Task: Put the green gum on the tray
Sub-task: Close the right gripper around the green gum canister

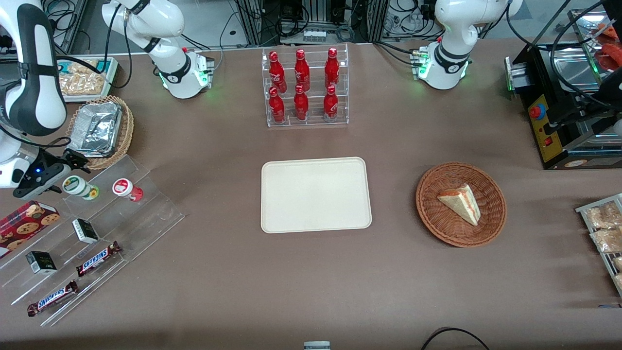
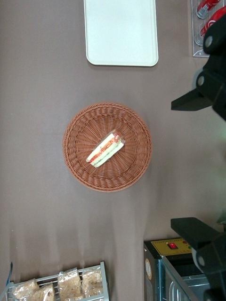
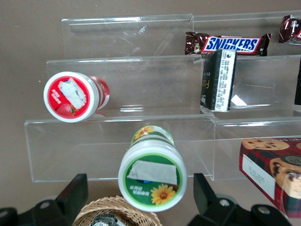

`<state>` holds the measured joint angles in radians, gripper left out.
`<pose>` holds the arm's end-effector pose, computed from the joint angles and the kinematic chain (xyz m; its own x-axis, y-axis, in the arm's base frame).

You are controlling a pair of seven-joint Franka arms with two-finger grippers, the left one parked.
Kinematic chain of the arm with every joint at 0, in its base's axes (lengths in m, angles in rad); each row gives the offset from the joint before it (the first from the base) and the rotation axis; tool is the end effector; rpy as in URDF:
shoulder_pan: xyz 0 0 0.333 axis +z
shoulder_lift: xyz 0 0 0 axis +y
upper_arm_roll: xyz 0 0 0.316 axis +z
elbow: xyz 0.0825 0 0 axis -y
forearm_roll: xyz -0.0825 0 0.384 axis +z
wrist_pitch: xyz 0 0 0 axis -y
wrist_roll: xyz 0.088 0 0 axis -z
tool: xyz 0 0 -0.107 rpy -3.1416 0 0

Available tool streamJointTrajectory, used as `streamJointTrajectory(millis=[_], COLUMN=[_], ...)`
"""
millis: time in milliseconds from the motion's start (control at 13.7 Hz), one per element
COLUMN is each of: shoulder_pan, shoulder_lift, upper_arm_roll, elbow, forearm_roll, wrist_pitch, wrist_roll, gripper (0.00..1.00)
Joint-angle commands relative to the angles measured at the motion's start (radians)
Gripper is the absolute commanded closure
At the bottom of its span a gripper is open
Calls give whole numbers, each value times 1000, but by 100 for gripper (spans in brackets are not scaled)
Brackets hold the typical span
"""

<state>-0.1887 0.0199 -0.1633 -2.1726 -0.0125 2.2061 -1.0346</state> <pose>0.5053 -0.1859 0.3851 0.7713 0.6365 -0.0045 0.6365 -0.7711 0.0187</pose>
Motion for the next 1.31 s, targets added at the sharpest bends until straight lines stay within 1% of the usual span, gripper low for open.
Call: streamJointTrajectory(millis=[0,146,219,511,803,949,1168,1241], shoulder_pan=[-9,-9,-9,-3,6,34,95,129], shoulder_lift=[0,0,0,-1,-3,3,6,6], upper_arm_roll=[2,2,2,4,24,28,30,30], elbow=[-19,-18,-18,2,115,172,192,192], forearm_roll=[-11,-11,-11,-14,-12,-9,-7,-6], wrist_pitch=[35,34,34,14,-130,-208,-261,-272], wrist_roll=[-22,-48,-61,-62,-39,0,103,157], gripper=[19,89,100,100,100,100,100,100])
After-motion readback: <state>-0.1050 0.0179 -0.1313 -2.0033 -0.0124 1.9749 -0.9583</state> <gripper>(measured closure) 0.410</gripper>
